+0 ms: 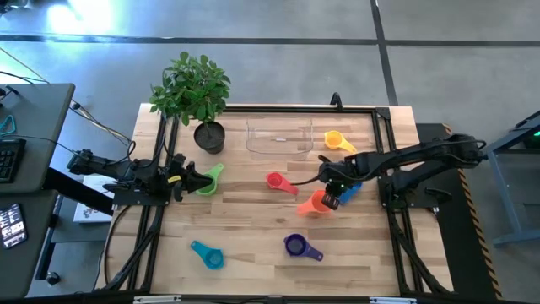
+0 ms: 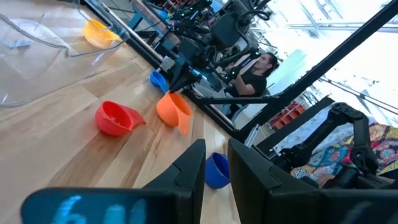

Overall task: Nest measuring cups in basket
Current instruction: Move the orange measuring cup to the center right of the table, then stack the green measuring cup on top of the orange measuring cup

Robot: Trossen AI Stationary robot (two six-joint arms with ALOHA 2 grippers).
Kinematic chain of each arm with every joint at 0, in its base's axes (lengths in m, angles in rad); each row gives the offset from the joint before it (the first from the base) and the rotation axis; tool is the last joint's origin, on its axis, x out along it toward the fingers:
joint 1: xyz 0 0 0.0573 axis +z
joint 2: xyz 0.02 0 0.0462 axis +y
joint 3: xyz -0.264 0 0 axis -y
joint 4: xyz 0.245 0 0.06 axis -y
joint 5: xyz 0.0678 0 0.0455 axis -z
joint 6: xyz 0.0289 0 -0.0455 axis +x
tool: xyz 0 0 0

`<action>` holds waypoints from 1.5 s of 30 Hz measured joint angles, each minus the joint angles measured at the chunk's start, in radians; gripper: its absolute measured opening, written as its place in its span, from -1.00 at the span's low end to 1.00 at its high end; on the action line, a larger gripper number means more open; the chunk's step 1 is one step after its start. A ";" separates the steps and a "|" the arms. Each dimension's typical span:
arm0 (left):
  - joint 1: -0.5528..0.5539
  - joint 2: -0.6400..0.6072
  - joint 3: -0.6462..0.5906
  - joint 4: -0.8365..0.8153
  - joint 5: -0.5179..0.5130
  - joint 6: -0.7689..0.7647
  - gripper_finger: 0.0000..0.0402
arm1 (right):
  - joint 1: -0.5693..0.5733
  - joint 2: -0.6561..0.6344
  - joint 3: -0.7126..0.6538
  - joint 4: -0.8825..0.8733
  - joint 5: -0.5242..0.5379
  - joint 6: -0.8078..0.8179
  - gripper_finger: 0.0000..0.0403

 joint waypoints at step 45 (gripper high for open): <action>0.000 0.003 0.131 -0.041 0.001 -0.124 -0.71 | 0.000 0.004 0.378 -0.216 0.171 -0.044 -0.32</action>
